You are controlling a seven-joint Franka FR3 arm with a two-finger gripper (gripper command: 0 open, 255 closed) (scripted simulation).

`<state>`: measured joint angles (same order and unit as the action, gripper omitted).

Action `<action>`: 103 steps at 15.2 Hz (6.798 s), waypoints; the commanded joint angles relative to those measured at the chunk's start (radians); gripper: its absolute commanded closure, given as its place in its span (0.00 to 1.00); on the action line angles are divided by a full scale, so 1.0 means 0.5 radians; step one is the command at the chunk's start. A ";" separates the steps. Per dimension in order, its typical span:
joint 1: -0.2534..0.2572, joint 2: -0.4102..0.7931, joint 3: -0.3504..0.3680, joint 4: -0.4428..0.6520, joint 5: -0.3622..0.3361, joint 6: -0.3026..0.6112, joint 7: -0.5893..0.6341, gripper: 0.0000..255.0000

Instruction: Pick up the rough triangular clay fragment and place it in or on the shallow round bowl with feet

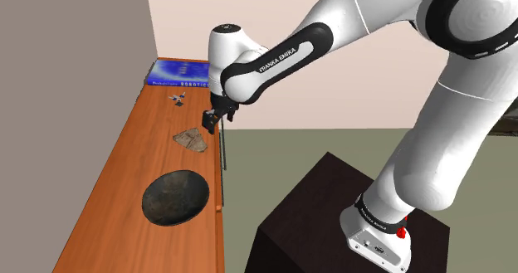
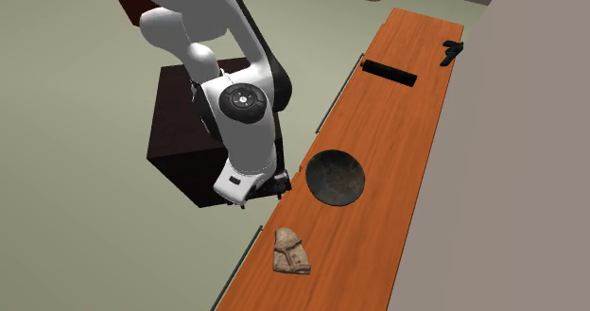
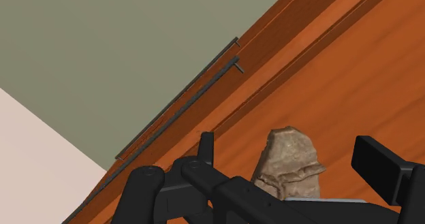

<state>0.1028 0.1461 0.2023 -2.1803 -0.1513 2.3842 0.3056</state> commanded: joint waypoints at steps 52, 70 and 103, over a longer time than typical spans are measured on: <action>0.097 0.396 0.014 0.507 -0.090 -0.151 0.118 1.00; 0.268 0.126 0.039 0.069 0.081 0.153 1.133 0.00; 0.361 0.172 -0.020 -0.102 0.273 0.328 1.903 0.00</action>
<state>0.2746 0.2517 0.1847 -2.2211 -0.0374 2.5765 1.2174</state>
